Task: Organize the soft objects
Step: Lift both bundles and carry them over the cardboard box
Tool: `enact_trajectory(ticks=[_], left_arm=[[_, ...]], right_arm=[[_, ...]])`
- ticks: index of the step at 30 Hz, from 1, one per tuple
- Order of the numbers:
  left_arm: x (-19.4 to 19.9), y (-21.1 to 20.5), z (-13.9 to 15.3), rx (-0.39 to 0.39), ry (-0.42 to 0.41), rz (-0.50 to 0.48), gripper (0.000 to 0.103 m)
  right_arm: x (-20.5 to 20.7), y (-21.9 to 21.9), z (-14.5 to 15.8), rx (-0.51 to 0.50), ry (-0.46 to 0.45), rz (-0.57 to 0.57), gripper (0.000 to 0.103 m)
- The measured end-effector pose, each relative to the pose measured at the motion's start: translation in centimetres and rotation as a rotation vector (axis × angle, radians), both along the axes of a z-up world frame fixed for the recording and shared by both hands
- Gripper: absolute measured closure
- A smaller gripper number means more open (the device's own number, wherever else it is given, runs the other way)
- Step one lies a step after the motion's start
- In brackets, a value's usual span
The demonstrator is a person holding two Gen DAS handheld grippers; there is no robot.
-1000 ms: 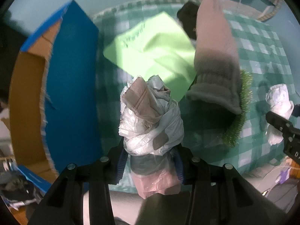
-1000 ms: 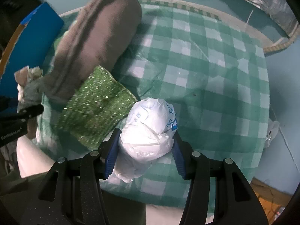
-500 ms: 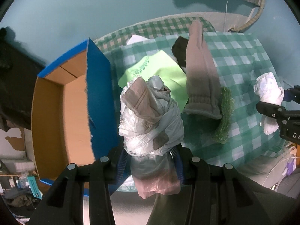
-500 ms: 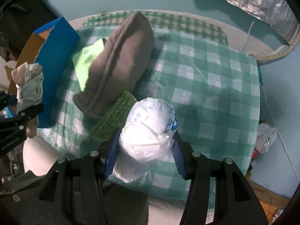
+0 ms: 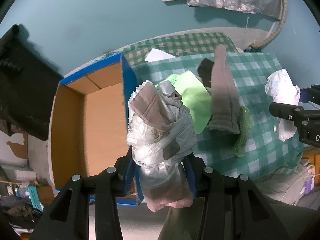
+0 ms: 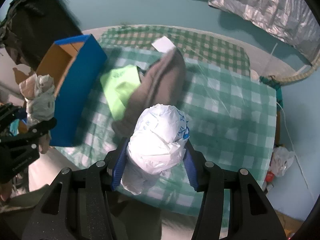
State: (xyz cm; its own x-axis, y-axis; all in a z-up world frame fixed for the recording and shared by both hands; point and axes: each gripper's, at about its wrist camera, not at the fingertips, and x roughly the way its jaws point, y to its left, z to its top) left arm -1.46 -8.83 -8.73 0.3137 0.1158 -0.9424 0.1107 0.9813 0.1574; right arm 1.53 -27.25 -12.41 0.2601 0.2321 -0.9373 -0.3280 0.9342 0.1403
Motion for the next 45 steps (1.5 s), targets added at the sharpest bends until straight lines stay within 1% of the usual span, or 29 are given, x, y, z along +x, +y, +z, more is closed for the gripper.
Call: enact_trajectory(ticks=[7, 21, 33, 45], left_arm=[[-0.1, 2.3, 1.1, -0.004, -0.023, 0.048, 0.058], [-0.5, 7.8, 2.3, -0.008, -0.05, 0.179, 0.058], [-0.8, 12.2, 2.4, -0.009, -0.056, 0.287, 0.058], [-0.9, 16.6, 1.7, -0.017, -0.047, 0.37, 0.058]], right_arm=[[1.0, 2.5, 2.1, 0.03, -0.03, 0.041, 0.051], [2.3, 9.6, 3.7, 0.057, -0.06, 0.181, 0.051], [3.2, 15.4, 4.7, 0.075, -0.071, 0.286, 0.05], [3.9, 21.2, 4.7, 0.092, -0.064, 0.369, 0.05]])
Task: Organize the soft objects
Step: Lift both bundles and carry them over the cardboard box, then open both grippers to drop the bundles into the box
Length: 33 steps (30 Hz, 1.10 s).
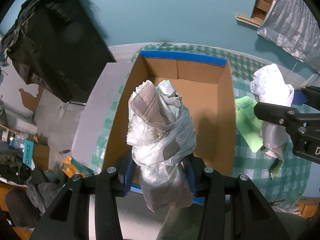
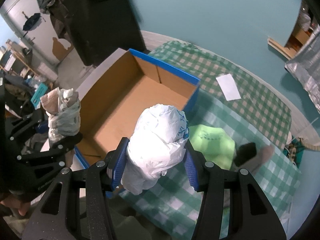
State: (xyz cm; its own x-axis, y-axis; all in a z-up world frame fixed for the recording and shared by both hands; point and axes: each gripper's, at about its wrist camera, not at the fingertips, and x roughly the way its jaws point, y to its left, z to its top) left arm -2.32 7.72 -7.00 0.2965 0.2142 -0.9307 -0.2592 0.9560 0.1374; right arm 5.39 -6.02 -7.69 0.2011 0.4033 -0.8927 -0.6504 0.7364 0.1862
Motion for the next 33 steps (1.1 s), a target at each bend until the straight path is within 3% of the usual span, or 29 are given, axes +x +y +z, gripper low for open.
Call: enact_trajectory(ticks=[15, 23, 28, 33], left_arm=[[0.2, 3.4, -2.7, -0.032, 0.034, 0.056, 0.058], [0.1, 4.2, -2.9, -0.023, 0.043, 0.061, 0.049], [0.0, 4.2, -2.5, -0.01, 0.027, 0.053, 0.038], [0.0, 4.0, -2.1, -0.013, 0.018, 0.045, 0.038]], right_arm=[[0.9, 5.4, -3.1, -0.019, 0.077, 0.046, 0.05], [1.1, 6.9, -3.7, -0.034, 0.089, 0.034, 0.048], [1.0, 7.4, -3.6, -0.038, 0.07, 0.017, 0.031], [0.8, 7.3, -3.1, -0.03, 0.058, 0.01, 0.029]])
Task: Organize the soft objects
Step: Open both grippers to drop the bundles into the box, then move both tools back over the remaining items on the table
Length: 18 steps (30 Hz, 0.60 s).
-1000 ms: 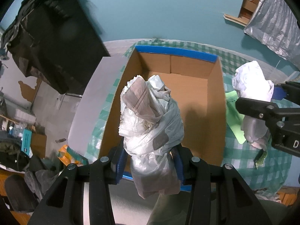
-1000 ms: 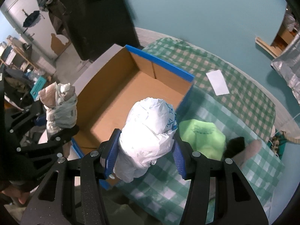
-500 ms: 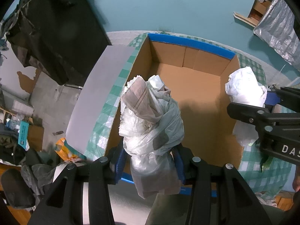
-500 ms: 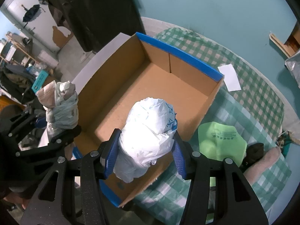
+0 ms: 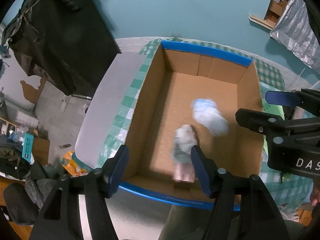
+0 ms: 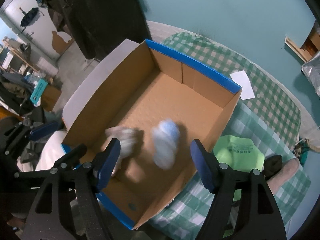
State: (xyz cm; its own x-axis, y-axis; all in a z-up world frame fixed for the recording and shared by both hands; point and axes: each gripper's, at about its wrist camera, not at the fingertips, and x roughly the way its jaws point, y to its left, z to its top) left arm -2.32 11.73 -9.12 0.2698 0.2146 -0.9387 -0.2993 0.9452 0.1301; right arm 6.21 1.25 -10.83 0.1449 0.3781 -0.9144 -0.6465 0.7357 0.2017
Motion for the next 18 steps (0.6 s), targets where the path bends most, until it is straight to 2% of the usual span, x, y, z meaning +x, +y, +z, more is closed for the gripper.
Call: enact_trajectory(ticks=[18], left_arm=[[0.6, -3.8, 1.8, -0.002, -0.033, -0.079, 0.037]], right_arm=[[0.3, -5.2, 1.5, 0.025, 0.007, -0.134, 0.025]])
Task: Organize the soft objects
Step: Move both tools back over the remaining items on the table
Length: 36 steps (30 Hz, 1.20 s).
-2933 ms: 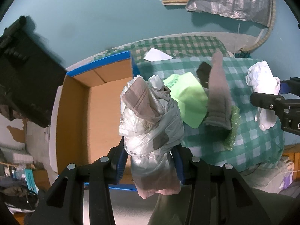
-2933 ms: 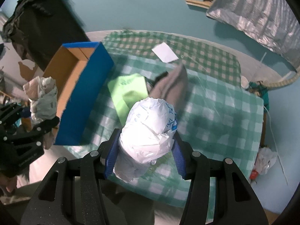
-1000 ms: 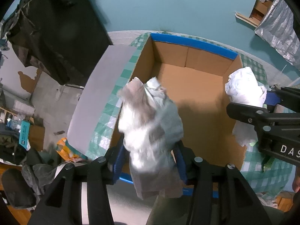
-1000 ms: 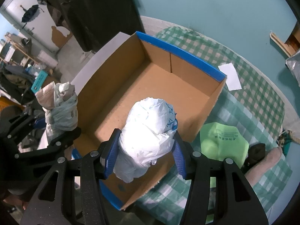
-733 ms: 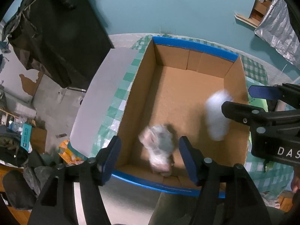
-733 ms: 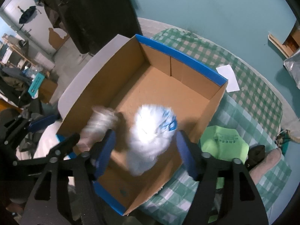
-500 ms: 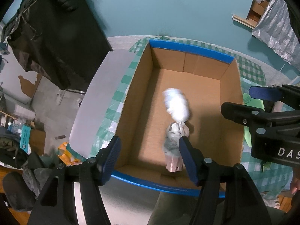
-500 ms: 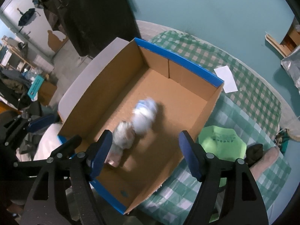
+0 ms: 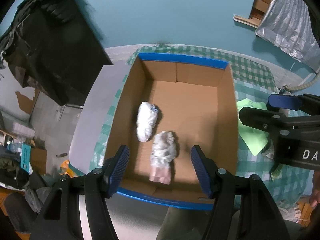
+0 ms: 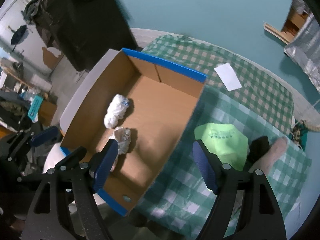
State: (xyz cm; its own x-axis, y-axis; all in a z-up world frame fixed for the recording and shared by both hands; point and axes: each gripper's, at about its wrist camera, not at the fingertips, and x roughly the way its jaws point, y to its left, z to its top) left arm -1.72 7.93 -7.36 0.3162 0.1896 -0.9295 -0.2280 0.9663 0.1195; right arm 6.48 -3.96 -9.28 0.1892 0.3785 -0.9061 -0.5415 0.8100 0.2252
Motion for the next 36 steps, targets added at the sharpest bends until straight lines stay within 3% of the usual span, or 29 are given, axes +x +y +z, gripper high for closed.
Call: enact_trajectory(ticks=[17, 36], left_arm=[[1.0, -5.6, 0.5, 0.005, -0.001, -0.13, 0.037], [2.2, -12.1, -1.1, 0.01, 0.029, -0.296, 0.037]], right_arm=[[-0.5, -7.3, 0.1, 0.009, 0.017, -0.136, 0.025], [-2.2, -16.1, -2.9, -0.046, 0.086, -0.283, 0.025]])
